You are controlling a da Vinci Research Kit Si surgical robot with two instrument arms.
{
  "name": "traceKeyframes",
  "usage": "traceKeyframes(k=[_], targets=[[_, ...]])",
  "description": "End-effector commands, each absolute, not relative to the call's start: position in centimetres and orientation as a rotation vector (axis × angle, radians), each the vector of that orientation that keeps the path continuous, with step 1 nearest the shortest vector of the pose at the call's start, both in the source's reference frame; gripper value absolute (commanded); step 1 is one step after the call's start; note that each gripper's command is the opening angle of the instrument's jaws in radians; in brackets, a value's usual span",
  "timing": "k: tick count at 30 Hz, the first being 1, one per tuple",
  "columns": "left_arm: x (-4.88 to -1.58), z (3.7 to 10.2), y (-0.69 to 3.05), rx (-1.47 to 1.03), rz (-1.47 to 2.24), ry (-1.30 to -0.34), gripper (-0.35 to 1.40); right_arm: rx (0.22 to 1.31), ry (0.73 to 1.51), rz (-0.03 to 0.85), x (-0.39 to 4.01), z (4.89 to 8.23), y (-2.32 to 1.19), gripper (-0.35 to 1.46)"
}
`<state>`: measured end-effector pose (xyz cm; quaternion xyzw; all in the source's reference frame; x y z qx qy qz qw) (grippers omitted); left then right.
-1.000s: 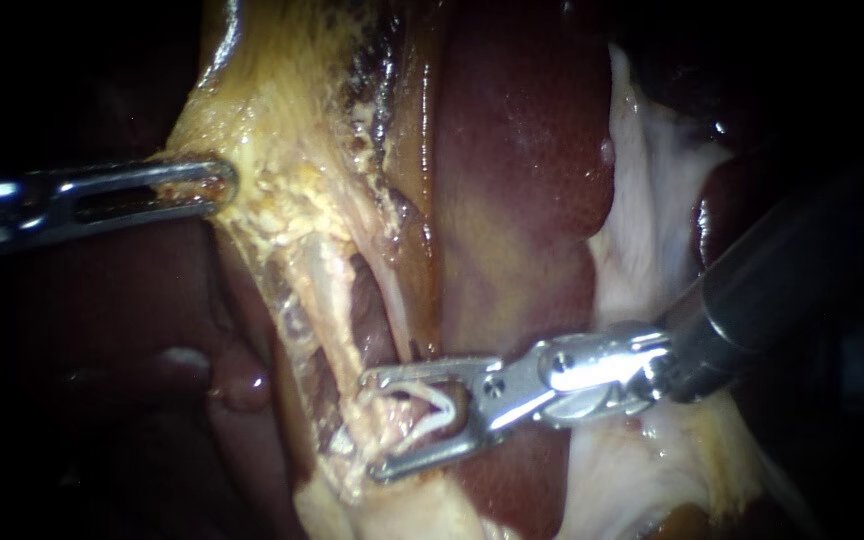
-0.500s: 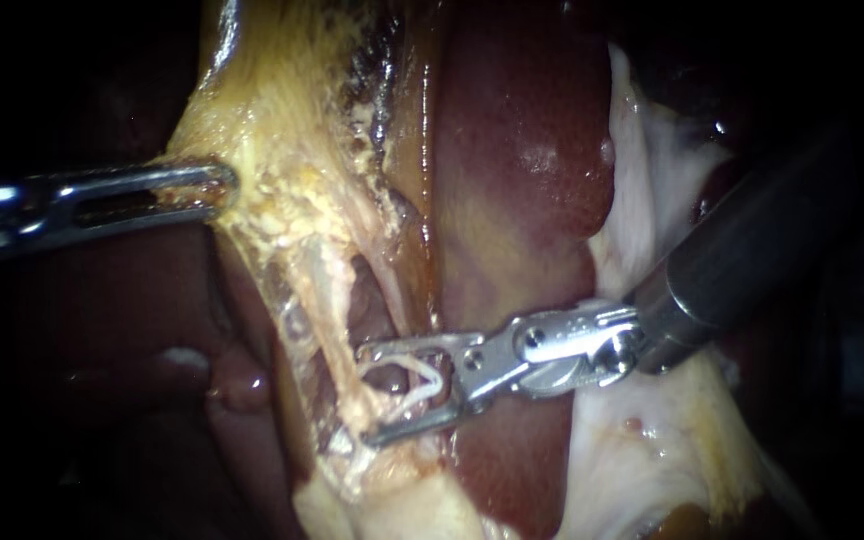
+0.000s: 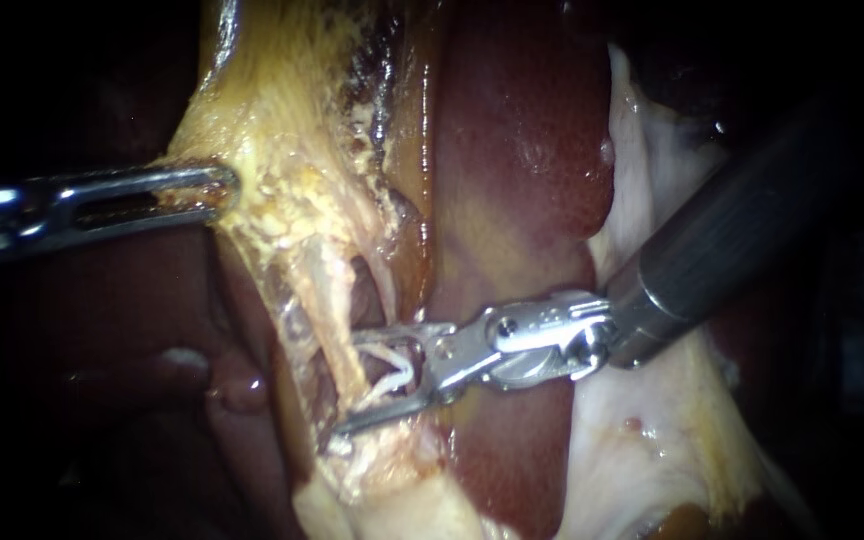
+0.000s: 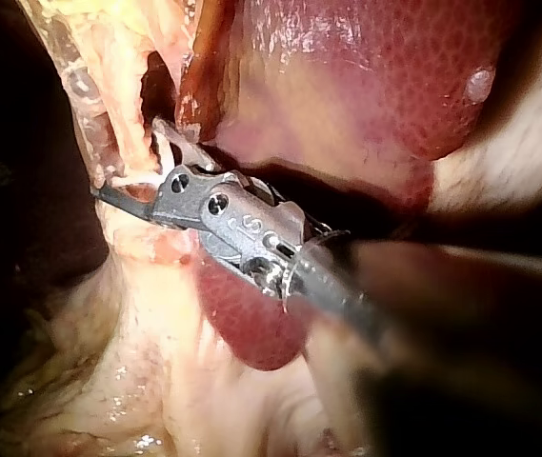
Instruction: Clipping first clip left tube
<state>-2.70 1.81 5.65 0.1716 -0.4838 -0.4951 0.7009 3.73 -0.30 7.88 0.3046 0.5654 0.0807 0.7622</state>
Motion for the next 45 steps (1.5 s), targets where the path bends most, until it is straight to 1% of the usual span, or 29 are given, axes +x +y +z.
traceKeyframes(k=[1, 6, 13, 17, 22, 26, 28, 29, 30, 32, 35, 45], targets=[[-2.7, 5.66, 1.8, 0.384, -1.101, -1.078, -0.35, 0.69, 1.237, 0.17, 3.73, 7.87, -0.35, 0.56], [-2.7, 5.65, 1.8, 0.384, -1.101, -1.078, -0.35, 0.774, 1.304, 0.132, 3.75, 7.75, -0.47, 0.55], [-2.72, 5.66, 1.8, 0.384, -1.102, -1.078, -0.35, 0.872, 1.343, 0.107, 3.82, 7.58, -0.56, 0.48], [-2.73, 5.66, 1.8, 0.385, -1.1, -1.079, -0.35, 0.867, 1.343, 0.103, 3.9, 7.61, -0.56, 0.48], [-2.75, 5.67, 1.79, 0.387, -1.099, -1.079, -0.35, 0.86, 1.341, 0.104, 4.01, 7.72, -0.58, 0.46], [-2.75, 5.67, 1.79, 0.387, -1.099, -1.079, -0.35, 0.857, 1.34, 0.103, 4.03, 7.79, -0.59, 0.41], [-2.75, 5.67, 1.79, 0.387, -1.099, -1.079, -0.35, 0.857, 1.34, 0.103, 4.02, 7.8, -0.59, 0.32], [-2.76, 5.67, 1.79, 0.387, -1.099, -1.079, -0.35, 0.857, 1.34, 0.103, 4.01, 7.8, -0.59, 0.22], [-2.76, 5.67, 1.79, 0.387, -1.099, -1.079, -0.35, 0.852, 1.343, 0.108, 4.0, 7.81, -0.59, 0.01], [-2.76, 5.67, 1.79, 0.387, -1.099, -1.079, -0.35, 0.825, 1.333, 0.124, 3.96, 7.82, -0.58, -0.35], [-2.76, 5.67, 1.79, 0.387, -1.099, -1.079, -0.35, 0.827, 1.311, 0.133, 3.95, 7.86, -0.56, -0.35], [-2.76, 5.67, 1.79, 0.387, -1.099, -1.079, -0.35, 0.83, 1.306, 0.146, 3.94, 7.89, -0.54, -0.35]])
